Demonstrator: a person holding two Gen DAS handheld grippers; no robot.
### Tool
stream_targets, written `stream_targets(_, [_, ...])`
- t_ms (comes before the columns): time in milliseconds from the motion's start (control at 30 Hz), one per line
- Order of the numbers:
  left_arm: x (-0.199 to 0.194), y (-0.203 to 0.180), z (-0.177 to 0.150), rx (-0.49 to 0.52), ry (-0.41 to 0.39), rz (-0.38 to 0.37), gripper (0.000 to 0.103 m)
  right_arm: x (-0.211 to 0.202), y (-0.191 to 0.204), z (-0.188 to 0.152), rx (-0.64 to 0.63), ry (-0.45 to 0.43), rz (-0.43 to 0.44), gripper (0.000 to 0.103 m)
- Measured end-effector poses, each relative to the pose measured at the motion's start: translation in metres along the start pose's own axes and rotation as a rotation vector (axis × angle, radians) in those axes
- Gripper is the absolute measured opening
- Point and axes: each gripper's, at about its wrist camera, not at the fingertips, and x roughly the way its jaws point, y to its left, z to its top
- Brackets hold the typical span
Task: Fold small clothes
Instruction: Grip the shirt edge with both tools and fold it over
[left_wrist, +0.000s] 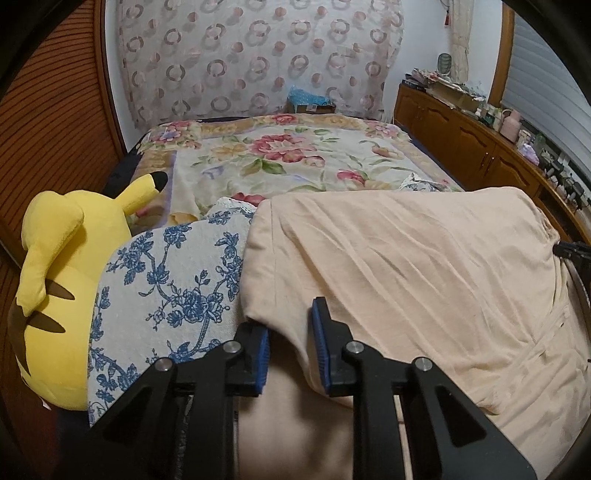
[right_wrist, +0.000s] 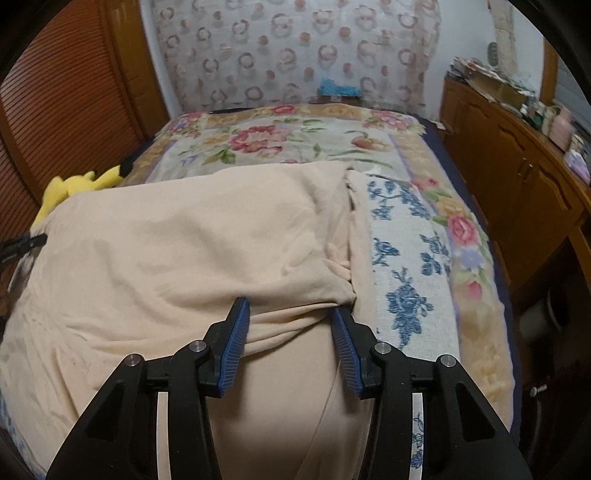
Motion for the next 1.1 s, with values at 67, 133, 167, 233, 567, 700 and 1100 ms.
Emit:
stream_targets(67, [0.000,-0.002,0.000,0.008,0.000,-0.001,0.007,0.002,0.000,0.002,-0.001,-0.002,-0.022,0.046])
stream_targets(133, [-0.001,-0.003,0.001,0.013,-0.004,-0.004,0.003,0.002,0.001,0.004,-0.019,-0.008,-0.021,0.026])
stream_targets(167, [-0.002,-0.003,0.001,0.014,-0.005,-0.004,0.003,0.003,0.004,0.005,-0.040,-0.006,-0.016,0.016])
stream_targets(233, [-0.007,-0.002,0.002,0.007,-0.022,-0.005,0.001,0.001,0.010,0.006,-0.081,-0.012,0.012,0.006])
stream_targets(567, [-0.058,-0.002,0.009,-0.007,-0.144,-0.031,0.000,-0.066,0.026,0.013,-0.110,-0.196,0.050,0.004])
stream_targets(700, [-0.081,-0.002,0.007,-0.018,-0.182,-0.040,0.000,-0.094,0.029,0.015,-0.108,-0.255,0.051,0.004])
stream_targets(1100, [-0.143,-0.008,-0.031,-0.008,-0.251,-0.038,0.000,-0.168,0.034,-0.026,-0.100,-0.338,0.064,0.004])
